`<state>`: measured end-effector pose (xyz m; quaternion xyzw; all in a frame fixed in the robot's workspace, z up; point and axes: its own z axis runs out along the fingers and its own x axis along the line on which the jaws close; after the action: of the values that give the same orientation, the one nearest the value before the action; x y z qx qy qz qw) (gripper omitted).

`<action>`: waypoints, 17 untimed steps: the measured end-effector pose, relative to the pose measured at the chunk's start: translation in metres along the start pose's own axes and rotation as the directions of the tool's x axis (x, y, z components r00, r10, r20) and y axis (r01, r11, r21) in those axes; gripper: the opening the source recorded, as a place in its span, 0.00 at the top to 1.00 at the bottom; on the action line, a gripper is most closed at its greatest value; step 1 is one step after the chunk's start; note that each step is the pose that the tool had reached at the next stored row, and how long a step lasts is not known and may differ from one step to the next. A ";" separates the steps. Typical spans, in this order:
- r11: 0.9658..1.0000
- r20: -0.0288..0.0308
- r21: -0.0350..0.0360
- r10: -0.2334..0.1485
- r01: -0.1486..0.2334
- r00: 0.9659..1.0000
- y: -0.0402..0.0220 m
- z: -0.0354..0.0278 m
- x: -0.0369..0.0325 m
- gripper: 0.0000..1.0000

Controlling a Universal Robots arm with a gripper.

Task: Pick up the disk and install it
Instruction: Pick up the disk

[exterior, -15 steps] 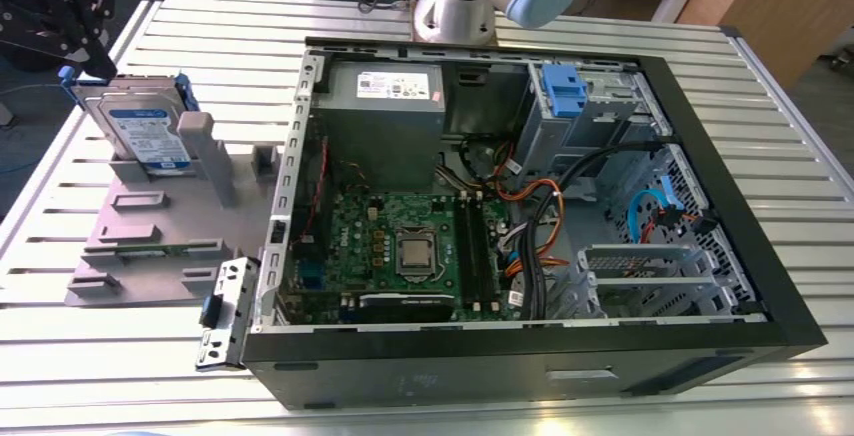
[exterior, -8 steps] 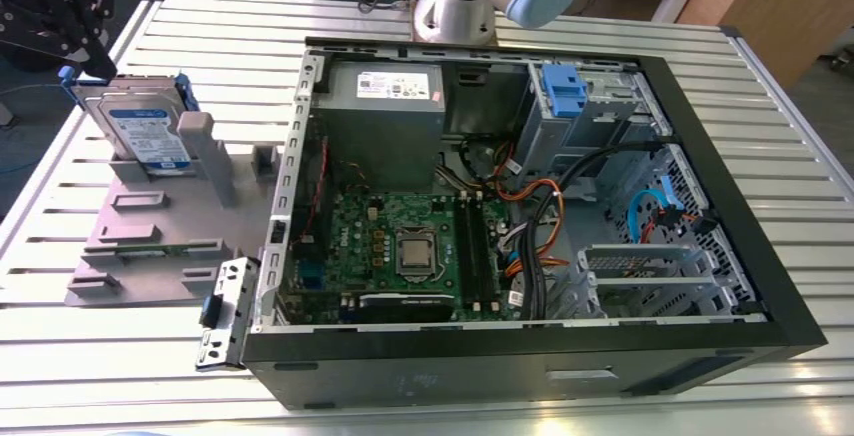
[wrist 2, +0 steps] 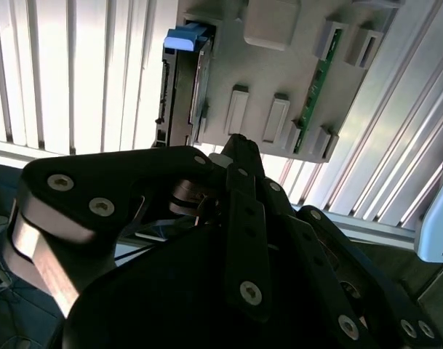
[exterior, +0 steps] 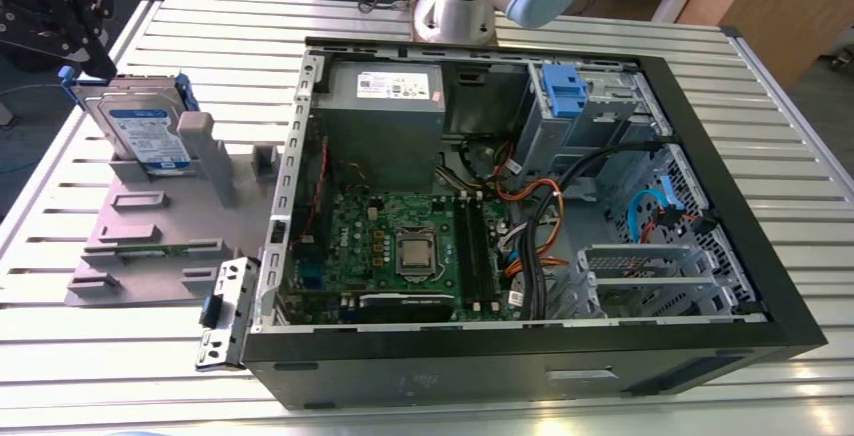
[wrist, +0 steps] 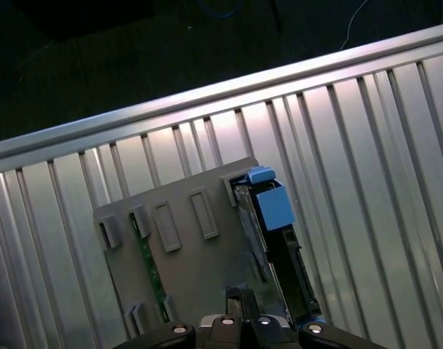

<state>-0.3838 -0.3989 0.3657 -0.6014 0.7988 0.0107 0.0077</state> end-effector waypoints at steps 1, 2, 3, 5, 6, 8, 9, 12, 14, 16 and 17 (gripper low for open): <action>1.000 0.000 0.000 -0.002 0.002 1.000 0.0000 0.0000 0.0000 0.89; 1.000 0.000 0.000 -0.004 0.004 1.000 0.0000 0.0000 0.0000 0.89; 1.000 0.000 0.000 -0.006 0.006 1.000 0.0000 0.0000 0.0000 0.89; 1.000 0.000 0.000 -0.011 0.011 1.000 0.0000 0.0000 0.0000 0.89; 1.000 0.000 0.000 -0.013 0.013 1.000 0.0000 0.0000 0.0000 0.89; 1.000 -0.001 0.000 -0.018 0.018 1.000 0.0000 0.0000 0.0000 0.89; 1.000 -0.001 0.000 -0.020 0.020 1.000 0.0000 0.0000 0.0000 0.89; 1.000 -0.001 0.000 -0.027 0.027 1.000 0.0000 0.0000 0.0000 0.89; 1.000 -0.001 0.000 -0.031 0.031 1.000 0.0000 0.0000 0.0000 0.89; 0.999 -0.001 -0.001 -0.035 0.035 0.999 0.0000 0.0000 0.0000 0.89; 0.999 -0.002 -0.001 -0.038 0.038 0.999 0.0000 0.0000 0.0000 0.89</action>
<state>-0.3838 -0.3989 0.3657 -0.6163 0.7874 0.0103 0.0071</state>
